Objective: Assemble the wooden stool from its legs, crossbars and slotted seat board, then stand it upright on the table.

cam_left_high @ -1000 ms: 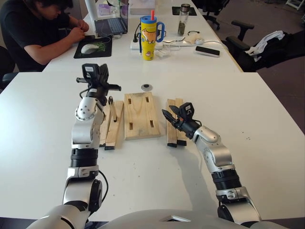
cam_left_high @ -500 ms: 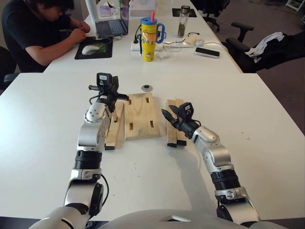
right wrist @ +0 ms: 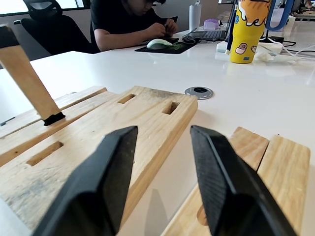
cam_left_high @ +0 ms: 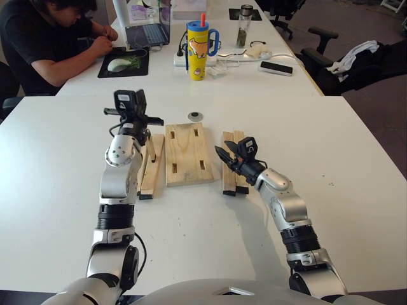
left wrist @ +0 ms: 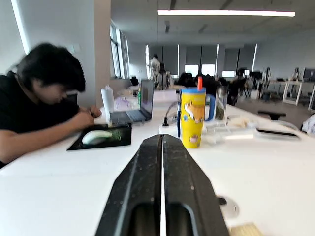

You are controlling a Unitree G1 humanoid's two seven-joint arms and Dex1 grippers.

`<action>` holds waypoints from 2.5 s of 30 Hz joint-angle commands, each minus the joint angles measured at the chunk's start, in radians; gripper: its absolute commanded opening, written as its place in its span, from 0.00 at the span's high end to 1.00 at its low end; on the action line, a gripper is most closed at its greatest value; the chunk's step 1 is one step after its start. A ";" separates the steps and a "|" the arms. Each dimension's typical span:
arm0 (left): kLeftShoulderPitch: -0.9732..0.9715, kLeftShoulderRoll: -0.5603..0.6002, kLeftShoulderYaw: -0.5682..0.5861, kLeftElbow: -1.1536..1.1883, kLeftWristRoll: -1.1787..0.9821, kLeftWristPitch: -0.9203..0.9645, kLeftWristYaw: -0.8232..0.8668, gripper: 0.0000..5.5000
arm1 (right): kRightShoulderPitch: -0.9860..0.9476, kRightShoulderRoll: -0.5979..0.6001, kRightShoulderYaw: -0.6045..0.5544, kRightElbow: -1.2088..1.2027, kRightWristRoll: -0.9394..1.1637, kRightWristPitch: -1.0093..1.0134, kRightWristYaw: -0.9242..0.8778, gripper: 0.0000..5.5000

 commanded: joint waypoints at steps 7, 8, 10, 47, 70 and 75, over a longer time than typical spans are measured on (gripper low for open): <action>0.287 0.015 -0.029 -0.338 -0.018 0.172 -0.039 0.71 | 0.023 -0.015 -0.002 -0.014 -0.006 0.001 0.004 0.64; 0.314 0.011 -0.039 -0.350 -0.019 0.193 -0.041 0.68 | 0.023 -0.016 0.001 -0.013 -0.009 0.002 0.004 0.64; 0.344 0.003 -0.056 -0.365 -0.021 0.224 -0.041 0.62 | 0.022 -0.017 0.002 -0.013 -0.009 0.007 0.004 0.64; 0.031 0.027 0.026 -0.278 -0.170 0.402 -0.109 0.92 | -0.074 0.048 -0.218 -0.022 0.322 0.155 0.067 0.56; -0.123 0.054 0.221 -0.050 -1.074 0.828 -0.417 0.92 | -0.179 -0.171 -0.467 0.076 0.929 0.697 0.365 0.02; -0.096 0.059 0.187 -0.049 -1.103 0.857 -0.417 0.92 | -0.175 -0.160 -0.495 0.032 1.016 0.746 0.382 0.06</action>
